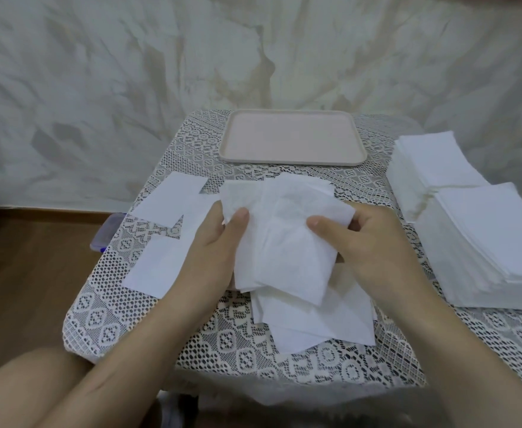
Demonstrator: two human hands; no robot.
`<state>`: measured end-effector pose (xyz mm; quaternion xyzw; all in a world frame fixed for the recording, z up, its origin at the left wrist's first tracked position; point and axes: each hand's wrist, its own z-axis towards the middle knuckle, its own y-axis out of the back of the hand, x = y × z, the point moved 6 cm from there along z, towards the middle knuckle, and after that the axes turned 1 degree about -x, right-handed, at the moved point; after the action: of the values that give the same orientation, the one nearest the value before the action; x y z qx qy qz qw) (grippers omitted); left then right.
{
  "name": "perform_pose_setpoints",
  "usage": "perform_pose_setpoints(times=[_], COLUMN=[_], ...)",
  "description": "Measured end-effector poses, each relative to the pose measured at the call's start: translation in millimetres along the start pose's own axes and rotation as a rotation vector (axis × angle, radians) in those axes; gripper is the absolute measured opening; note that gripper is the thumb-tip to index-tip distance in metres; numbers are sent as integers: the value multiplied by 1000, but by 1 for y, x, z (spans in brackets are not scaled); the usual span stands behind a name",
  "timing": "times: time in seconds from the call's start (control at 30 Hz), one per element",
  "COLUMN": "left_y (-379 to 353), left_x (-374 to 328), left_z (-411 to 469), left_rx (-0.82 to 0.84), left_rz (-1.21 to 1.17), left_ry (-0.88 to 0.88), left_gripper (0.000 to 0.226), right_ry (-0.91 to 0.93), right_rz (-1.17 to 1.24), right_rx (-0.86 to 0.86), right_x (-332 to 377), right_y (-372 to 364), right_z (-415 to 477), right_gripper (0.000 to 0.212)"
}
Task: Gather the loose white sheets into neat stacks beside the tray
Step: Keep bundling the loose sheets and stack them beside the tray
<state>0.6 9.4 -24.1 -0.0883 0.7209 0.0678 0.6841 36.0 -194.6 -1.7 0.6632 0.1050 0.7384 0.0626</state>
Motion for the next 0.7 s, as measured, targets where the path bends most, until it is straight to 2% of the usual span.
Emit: perform_pose_setpoints(times=[0.13,0.47,0.63,0.7], left_y=[-4,-9,-4,-4], left_x=[-5,-6,-3,-2], left_z=[-4,-7,-6,-7], left_rx=[50,99,77,98], left_rz=[25,33,-10,-5], left_ry=[-16,-6,18,29], left_gripper=[26,23,25,40], right_ry=[3,-29,-51,-50], right_rz=[-7,79,121,138], right_rx=[67,65,32,53], right_x=[5,5,4,5], right_y=[-11,-16,-3,-4], right_z=[-3,0,-1,-3], right_gripper=[26,1,6,5])
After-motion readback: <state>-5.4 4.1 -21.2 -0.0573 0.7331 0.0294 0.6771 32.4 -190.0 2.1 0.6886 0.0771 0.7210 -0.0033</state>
